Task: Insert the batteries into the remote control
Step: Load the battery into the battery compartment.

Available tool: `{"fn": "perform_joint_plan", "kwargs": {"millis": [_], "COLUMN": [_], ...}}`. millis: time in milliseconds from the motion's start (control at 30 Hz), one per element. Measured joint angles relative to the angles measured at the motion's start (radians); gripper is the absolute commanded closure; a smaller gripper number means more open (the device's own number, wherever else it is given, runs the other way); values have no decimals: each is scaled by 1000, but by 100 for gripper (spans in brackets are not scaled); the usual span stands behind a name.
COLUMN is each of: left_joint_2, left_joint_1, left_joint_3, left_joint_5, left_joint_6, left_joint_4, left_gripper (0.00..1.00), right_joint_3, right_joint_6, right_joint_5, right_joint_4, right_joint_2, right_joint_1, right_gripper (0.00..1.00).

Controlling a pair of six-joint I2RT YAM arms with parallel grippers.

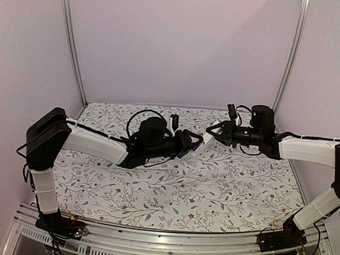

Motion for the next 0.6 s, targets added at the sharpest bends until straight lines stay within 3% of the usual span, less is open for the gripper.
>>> {"fn": "perform_joint_plan", "kwargs": {"millis": [600], "left_joint_2": [0], "left_joint_1": [0], "left_joint_3": [-71], "left_joint_5": [4], "left_joint_6": [9], "left_joint_4": [244], "left_gripper": [56], "right_joint_3": [-46], "right_joint_6": [192], "right_joint_5": [-84], "right_joint_4": [181], "right_joint_2": [-18], "right_joint_1": [-34], "right_gripper": [100]}}
